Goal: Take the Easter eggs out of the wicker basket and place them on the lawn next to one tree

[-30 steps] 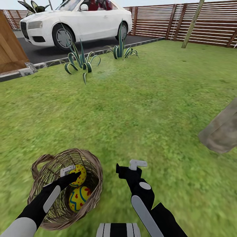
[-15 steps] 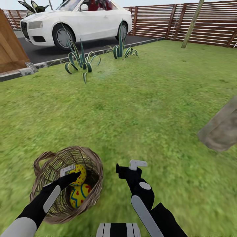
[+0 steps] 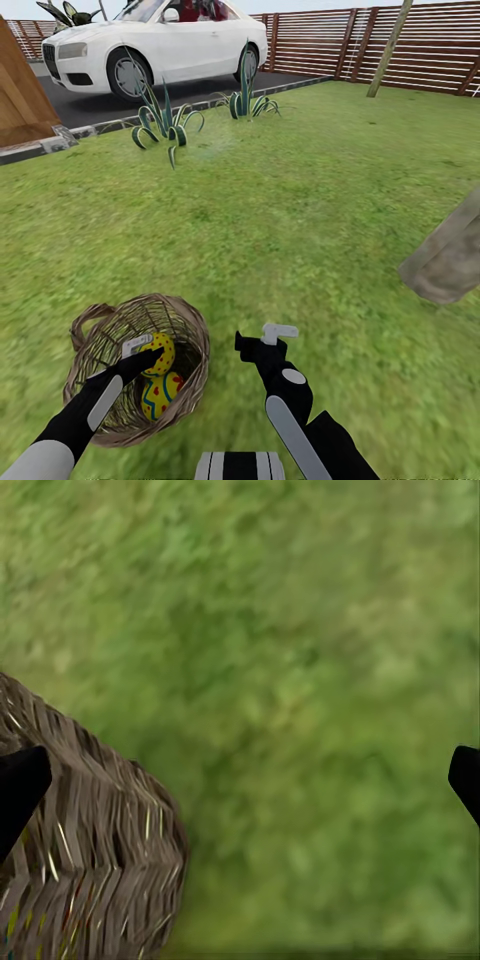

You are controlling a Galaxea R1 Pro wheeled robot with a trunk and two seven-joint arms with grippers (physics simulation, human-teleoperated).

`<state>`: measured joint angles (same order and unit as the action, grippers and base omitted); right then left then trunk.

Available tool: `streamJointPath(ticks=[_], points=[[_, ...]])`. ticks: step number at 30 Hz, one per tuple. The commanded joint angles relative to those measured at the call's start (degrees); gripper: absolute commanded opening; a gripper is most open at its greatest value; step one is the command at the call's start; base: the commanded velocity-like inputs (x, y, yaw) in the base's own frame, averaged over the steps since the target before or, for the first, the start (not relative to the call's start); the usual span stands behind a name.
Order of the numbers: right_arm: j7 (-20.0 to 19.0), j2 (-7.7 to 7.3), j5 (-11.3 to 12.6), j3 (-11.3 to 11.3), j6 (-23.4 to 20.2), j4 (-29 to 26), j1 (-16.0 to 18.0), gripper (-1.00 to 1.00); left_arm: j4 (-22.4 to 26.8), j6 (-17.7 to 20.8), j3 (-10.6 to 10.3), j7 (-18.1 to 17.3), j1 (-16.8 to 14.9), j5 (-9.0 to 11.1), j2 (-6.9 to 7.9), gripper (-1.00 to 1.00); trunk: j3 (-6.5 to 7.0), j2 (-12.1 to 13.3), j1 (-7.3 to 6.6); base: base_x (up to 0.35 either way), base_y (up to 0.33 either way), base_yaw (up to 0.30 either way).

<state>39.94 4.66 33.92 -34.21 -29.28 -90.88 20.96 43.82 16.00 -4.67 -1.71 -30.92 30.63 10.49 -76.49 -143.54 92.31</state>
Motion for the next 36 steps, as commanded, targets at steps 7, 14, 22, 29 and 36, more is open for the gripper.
streamJointPath(ticks=[7, 14, 22, 29, 36], points=[[0.5, 0.00, 0.4, -0.1, -0.2, 0.0, 0.1, 1.00, 0.1, 0.5, -0.2, 0.0, 0.0, 0.4, 0.06, -1.00, 0.18, 0.0, -0.04, -0.016, 0.000, 0.000], [0.5, 0.00, 0.4, -0.1, -0.2, -0.1, 0.1, 1.00, 0.5, 0.6, -0.2, 0.0, 0.0, 0.4, 0.06, -1.00, 0.84, 0.0, -0.12, 0.000, 0.000, 0.000], [0.5, 0.00, 0.4, -0.1, -0.2, -0.1, 0.1, 1.00, 0.5, 0.6, -0.2, 0.0, 0.1, 0.4, 0.06, -1.00, 1.28, 0.1, -0.17, 0.000, 0.000, 0.000], [0.5, 0.00, 0.4, -0.1, -0.2, 0.0, 0.1, 1.00, 0.4, 0.8, -0.2, 0.0, 0.1, 0.4, 0.06, -1.00, 1.73, 0.1, -0.22, 0.000, 0.000, 0.000], [0.5, 0.00, 0.4, -0.1, -0.2, 0.0, 0.1, 1.00, 0.5, 3.0, -0.1, 0.0, 0.1, 0.6, 1.06, -1.00, 2.17, 0.1, -0.27, 0.000, 0.000, 0.000]])
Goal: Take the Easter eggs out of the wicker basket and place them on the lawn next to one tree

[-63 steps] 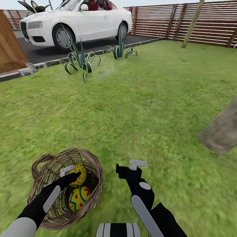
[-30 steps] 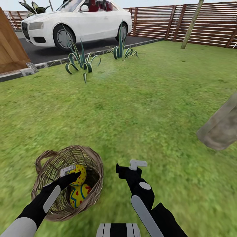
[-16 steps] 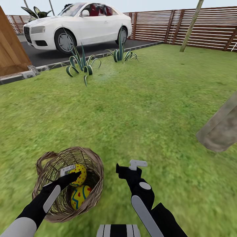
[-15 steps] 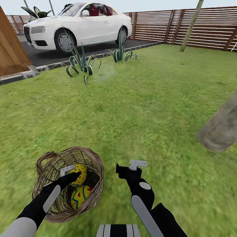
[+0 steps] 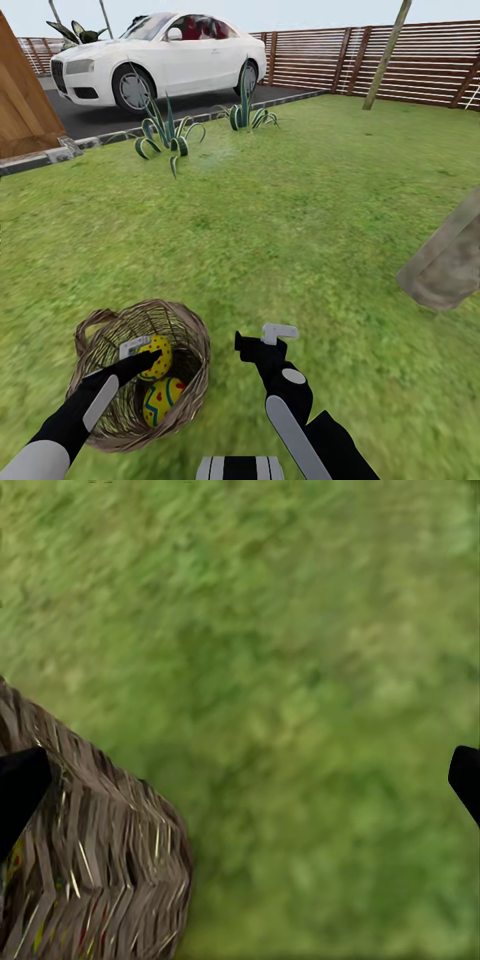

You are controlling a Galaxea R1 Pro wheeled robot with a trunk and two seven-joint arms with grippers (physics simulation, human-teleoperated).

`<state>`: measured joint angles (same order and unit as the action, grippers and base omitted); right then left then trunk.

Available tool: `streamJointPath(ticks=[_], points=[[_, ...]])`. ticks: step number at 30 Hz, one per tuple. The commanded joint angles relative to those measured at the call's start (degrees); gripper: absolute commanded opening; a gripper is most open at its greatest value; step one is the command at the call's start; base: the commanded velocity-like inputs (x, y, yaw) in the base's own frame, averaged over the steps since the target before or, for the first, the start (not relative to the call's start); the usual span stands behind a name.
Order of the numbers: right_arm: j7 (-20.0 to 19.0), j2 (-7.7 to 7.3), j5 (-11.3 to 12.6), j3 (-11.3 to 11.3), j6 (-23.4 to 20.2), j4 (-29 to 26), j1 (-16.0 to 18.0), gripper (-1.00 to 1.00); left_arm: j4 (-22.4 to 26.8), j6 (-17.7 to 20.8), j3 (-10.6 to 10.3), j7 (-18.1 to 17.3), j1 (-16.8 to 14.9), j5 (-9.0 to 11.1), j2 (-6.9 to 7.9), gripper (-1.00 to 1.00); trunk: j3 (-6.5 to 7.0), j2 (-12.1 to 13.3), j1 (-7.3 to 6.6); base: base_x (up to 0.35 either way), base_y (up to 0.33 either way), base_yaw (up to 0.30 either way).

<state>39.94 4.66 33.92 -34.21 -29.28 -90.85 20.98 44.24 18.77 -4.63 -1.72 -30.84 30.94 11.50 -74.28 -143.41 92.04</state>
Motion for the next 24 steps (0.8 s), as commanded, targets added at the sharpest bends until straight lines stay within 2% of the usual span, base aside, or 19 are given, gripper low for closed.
streamJointPath(ticks=[1, 9, 12, 14, 18, 21, 24], points=[[0.5, 0.04, 0.4, -0.1, -0.2, -0.1, 0.1, 1.00, 0.1, 0.7, -0.1, 0.0, 0.0, 0.3, 0.17, -1.00, -0.04, 0.0, -0.01, 0.000, 0.000, 0.000], [0.5, 0.08, 0.4, -0.1, -0.2, -0.1, 0.1, 1.00, 0.0, 2.5, -0.1, 0.1, 0.0, 0.3, 0.37, -1.00, 0.41, 0.0, -0.06, 0.000, 0.000, 0.000], [0.5, 0.09, 0.4, -0.1, -0.2, -0.1, 0.1, 1.00, 0.1, 3.0, 0.7, 0.0, 0.0, 0.3, 0.37, -1.00, 0.41, 0.0, -0.06, 0.000, 0.000, 0.000], [0.5, 0.09, 0.4, -0.1, -0.2, -0.1, 0.1, 1.00, 0.1, 3.1, 0.9, 0.0, 0.0, 0.3, 0.35, -1.00, 0.85, 0.0, -0.11, 0.000, 0.000, 0.000], [0.5, 0.09, 0.4, -0.1, -0.2, -0.1, 0.1, 1.00, 0.1, 3.2, 1.0, 0.1, 0.0, 0.3, 0.37, -1.00, 0.85, 0.0, -0.11, 0.000, 0.000, 0.000], [0.5, 0.08, 0.4, -0.1, -0.2, -0.1, 0.1, 1.00, 0.1, 3.3, 1.0, 0.1, 0.0, 0.2, 0.37, -1.00, 1.51, 0.1, -0.19, 0.000, 0.000, 0.000], [0.5, 0.07, 0.4, -0.1, -0.2, -0.1, 0.1, 1.00, 0.1, 4.1, 1.0, 0.1, 0.0, 0.2, 0.37, -1.00, 1.51, 0.1, -0.19, 0.000, 0.000, 0.000]])
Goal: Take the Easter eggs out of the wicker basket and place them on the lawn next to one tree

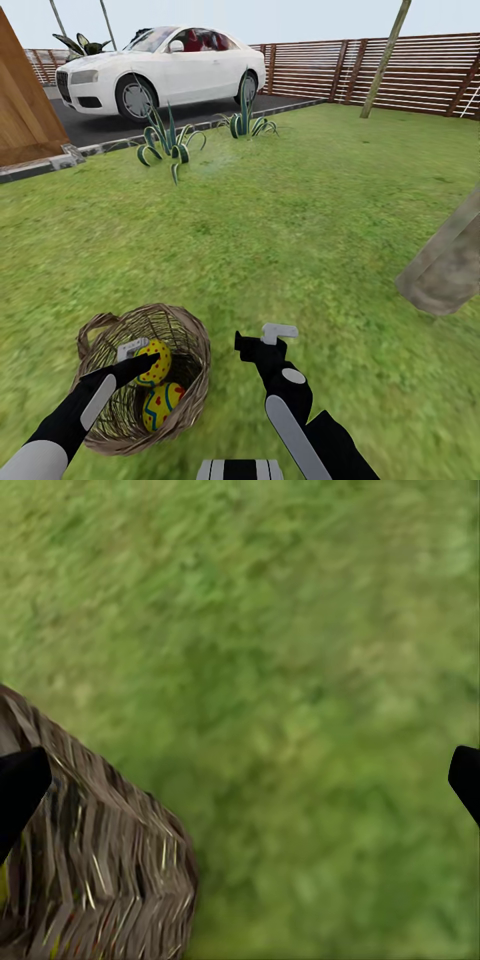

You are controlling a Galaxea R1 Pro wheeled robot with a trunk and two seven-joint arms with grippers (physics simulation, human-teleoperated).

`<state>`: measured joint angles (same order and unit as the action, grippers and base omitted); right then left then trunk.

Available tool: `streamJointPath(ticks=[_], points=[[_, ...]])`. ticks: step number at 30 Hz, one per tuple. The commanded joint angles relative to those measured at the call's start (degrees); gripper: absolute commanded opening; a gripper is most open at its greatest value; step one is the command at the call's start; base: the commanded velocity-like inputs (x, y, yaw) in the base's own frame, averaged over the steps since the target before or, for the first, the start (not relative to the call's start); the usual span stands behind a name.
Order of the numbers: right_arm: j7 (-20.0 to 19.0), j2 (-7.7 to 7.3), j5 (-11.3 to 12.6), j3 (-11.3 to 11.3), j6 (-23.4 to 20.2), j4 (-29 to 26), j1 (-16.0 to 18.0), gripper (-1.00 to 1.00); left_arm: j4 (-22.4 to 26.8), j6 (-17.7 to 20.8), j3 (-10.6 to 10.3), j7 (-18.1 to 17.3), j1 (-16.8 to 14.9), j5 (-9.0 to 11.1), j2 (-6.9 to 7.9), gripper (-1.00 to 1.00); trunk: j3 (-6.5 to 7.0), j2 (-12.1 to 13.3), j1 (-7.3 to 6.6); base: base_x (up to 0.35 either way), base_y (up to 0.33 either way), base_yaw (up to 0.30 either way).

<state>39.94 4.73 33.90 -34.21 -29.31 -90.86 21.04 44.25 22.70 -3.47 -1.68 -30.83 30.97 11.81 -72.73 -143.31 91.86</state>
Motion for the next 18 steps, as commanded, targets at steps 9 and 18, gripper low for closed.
streamJointPath(ticks=[9, 18], points=[[0.5, -0.03, 0.4, -0.1, -0.2, -0.1, 0.1, 1.00, 0.0, 1.2, -0.1, 0.0, 0.0, 0.1, 0.05, -1.00, 0.84, 0.0, -0.11, 0.000, 0.000, 0.000], [0.5, -0.06, 0.4, -0.1, -0.2, -0.1, 0.1, 1.00, -0.1, 1.3, -0.1, 0.0, 0.0, 0.1, 0.28, -1.00, 1.29, 0.1, -0.17, -0.008, 0.000, 0.000]])
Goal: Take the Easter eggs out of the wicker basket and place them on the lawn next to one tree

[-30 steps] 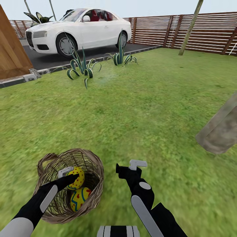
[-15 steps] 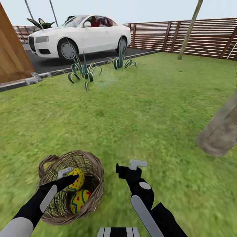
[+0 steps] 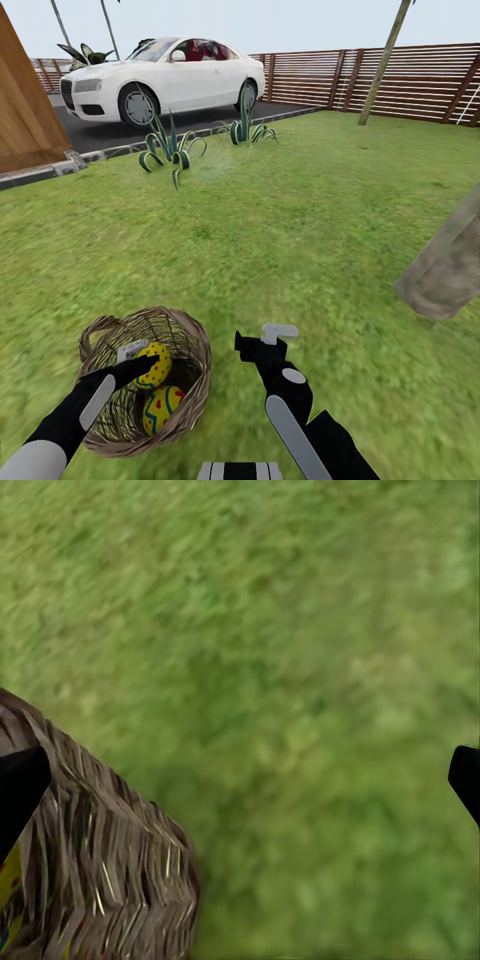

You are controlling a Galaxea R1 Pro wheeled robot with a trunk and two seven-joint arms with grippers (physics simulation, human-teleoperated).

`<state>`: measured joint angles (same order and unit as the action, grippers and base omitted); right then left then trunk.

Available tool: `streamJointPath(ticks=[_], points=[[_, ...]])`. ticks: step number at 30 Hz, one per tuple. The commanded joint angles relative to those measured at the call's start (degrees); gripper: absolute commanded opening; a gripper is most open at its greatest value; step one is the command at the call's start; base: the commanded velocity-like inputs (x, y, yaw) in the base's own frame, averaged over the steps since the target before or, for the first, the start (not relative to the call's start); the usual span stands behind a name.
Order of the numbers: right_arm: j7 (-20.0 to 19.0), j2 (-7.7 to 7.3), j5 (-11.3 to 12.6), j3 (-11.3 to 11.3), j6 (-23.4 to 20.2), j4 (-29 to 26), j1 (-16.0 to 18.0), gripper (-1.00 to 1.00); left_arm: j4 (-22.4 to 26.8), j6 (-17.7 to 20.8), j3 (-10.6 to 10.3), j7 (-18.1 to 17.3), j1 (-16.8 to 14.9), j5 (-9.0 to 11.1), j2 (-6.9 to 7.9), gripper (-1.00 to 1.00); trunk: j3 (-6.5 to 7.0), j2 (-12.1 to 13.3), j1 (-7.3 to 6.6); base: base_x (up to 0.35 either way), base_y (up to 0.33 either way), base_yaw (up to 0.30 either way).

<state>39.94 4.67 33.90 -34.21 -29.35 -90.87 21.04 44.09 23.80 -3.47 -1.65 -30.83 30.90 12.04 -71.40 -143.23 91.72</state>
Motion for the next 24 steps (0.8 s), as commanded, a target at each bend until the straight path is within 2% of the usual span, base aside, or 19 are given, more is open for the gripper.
streamJointPath(ticks=[1, 15, 20, 24], points=[[0.5, 0.01, 0.4, -0.1, -0.2, 0.0, 0.1, 1.00, 0.1, 0.2, -0.1, 0.0, 0.0, 0.2, 0.10, -1.00, -0.05, 0.0, -0.02, -0.133, 0.000, 0.000], [0.5, 0.04, 0.4, -0.1, -0.2, 0.0, 0.1, 1.00, 0.2, 0.0, -0.1, 0.1, 0.0, 0.2, 0.24, -1.00, 0.18, 0.0, -0.04, -0.052, 0.000, 0.000], [0.5, 0.05, 0.4, -0.1, -0.2, -0.1, 0.1, 1.00, 0.2, 0.1, -0.1, 0.1, 0.0, 0.2, 0.19, -1.00, 1.07, 2.0, -1.14, -0.001, 0.000, 0.000], [0.5, 0.01, 0.4, -0.1, -0.2, -0.1, 0.1, 1.00, 0.1, 0.2, -0.1, 0.1, 0.0, 0.1, 0.18, -1.00, 1.07, 2.0, -1.14, 0.000, 0.000, 0.000]])
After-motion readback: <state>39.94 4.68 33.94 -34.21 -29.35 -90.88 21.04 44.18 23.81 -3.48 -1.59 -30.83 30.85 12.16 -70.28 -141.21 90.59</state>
